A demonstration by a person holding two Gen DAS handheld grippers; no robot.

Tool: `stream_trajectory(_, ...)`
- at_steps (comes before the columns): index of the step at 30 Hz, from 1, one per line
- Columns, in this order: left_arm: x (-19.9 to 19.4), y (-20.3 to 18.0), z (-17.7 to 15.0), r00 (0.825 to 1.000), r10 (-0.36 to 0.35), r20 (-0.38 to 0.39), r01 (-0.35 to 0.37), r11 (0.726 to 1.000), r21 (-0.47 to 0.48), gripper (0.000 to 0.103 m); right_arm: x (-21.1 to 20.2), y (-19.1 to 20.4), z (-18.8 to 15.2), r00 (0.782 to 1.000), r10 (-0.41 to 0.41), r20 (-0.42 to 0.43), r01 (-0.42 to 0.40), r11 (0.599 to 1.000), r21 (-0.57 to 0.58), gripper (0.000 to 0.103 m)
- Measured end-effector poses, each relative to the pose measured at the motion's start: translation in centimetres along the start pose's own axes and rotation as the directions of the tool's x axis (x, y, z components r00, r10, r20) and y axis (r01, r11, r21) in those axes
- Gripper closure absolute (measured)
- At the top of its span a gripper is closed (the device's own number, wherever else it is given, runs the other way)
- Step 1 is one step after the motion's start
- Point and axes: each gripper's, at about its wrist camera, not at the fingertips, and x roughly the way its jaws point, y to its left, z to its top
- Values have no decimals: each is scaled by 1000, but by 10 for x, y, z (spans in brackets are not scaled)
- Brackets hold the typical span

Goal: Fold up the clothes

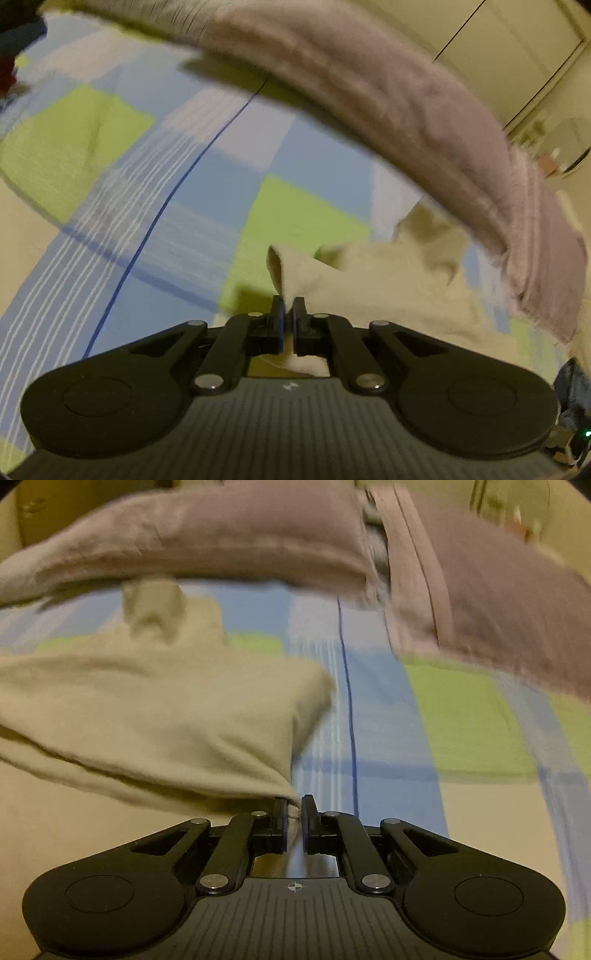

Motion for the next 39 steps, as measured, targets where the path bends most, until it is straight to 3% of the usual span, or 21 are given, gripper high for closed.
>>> stream_trajectory(4, 19, 8, -5, 994, 75, -85, -77, 997, -22, 93, 0, 7, 4, 999, 3, -48, -7, 996, -92, 97)
stream_trajectory(6, 7, 10, -7, 995, 81, -54, -84, 995, -59, 86, -5, 4, 7, 999, 2, -54, -7, 995, -95, 89)
stream_trajectory(7, 1, 11, -7, 996, 84, -37, -86, 993, -78, 81, -10, 3, 9, 999, 5, -54, -10, 996, -90, 79)
stream_trajectory(8, -5, 12, -8, 996, 86, -20, -88, 991, -96, 72, -16, 0, 10, 999, 13, -50, -17, 997, -74, 76)
stream_trajectory(11, -23, 26, -17, 998, 68, 8, -63, 965, -255, 69, -35, -7, 14, 998, 52, -19, -52, 999, 9, 76)
stream_trajectory(15, -13, 35, -44, 996, -88, -33, 62, 880, -470, 66, -43, -12, 21, 994, 94, 46, -100, 984, 146, 76)
stream_trajectory(18, 8, 40, -63, 992, -121, -30, 79, 795, -601, 65, -33, -8, 27, 994, 104, 43, -110, 973, 205, 76)
stream_trajectory(22, 20, 42, -74, 993, -106, 58, 116, 699, -706, 69, -30, -5, 27, 994, 108, 36, -113, 966, 234, 76)
stream_trajectory(23, 19, 40, -71, 994, -84, 72, 110, 703, -703, 74, -29, -6, 25, 994, 106, 31, -110, 965, 239, 76)
stream_trajectory(24, 19, 36, -66, 995, -61, 82, 101, 726, -680, 85, -29, -7, 23, 995, 102, 22, -104, 964, 244, 76)
stream_trajectory(25, 18, 31, -59, 996, -40, 82, 82, 771, -631, 93, -29, -8, 20, 995, 99, 14, -99, 964, 249, 76)
stream_trajectory(26, 18, 20, -50, 998, -20, 64, 51, 838, -543, 102, -29, -10, 16, 995, 100, 6, -98, 963, 252, 76)
stream_trajectory(27, 18, 10, -42, 999, 2, 47, 19, 895, -445, 102, -30, -11, 12, 995, 99, -2, -96, 962, 255, 76)
stream_trajectory(28, 16, -13, -37, 997, 44, 57, -27, 964, -265, 102, -30, -13, 10, 995, 95, -8, -89, 962, 257, 76)
stream_trajectory(29, 14, -36, -32, 994, 83, 77, -78, 995, -69, 102, -31, -14, 8, 996, 93, -12, -86, 962, 258, 76)
stream_trajectory(30, 11, -60, -28, 988, 118, 104, -131, 983, 128, 102, -31, -16, 6, 996, 89, -16, -81, 962, 261, 76)
stream_trajectory(31, 12, -92, -36, 979, 133, 154, -184, 901, 394, 102, -32, -18, 4, 996, 84, -19, -76, 962, 263, 76)
stream_trajectory(33, 21, -138, -64, 984, 83, 156, -173, 647, 743, 102, -33, -20, 2, 997, 79, -23, -70, 961, 267, 76)
stream_trajectory(35, 33, -155, -85, 997, 59, 56, -78, 526, 847, 101, -33, -22, -1, 997, 71, -29, -60, 961, 269, 76)
stream_trajectory(37, 47, -155, -102, 996, 93, -5, -39, 471, 881, 95, -31, -24, -1, 997, 69, -43, -55, 960, 273, 76)
stream_trajectory(39, 53, -152, -105, 993, 122, -5, -55, 484, 873, 89, -29, -24, 0, 996, 68, -59, -49, 962, 268, 76)
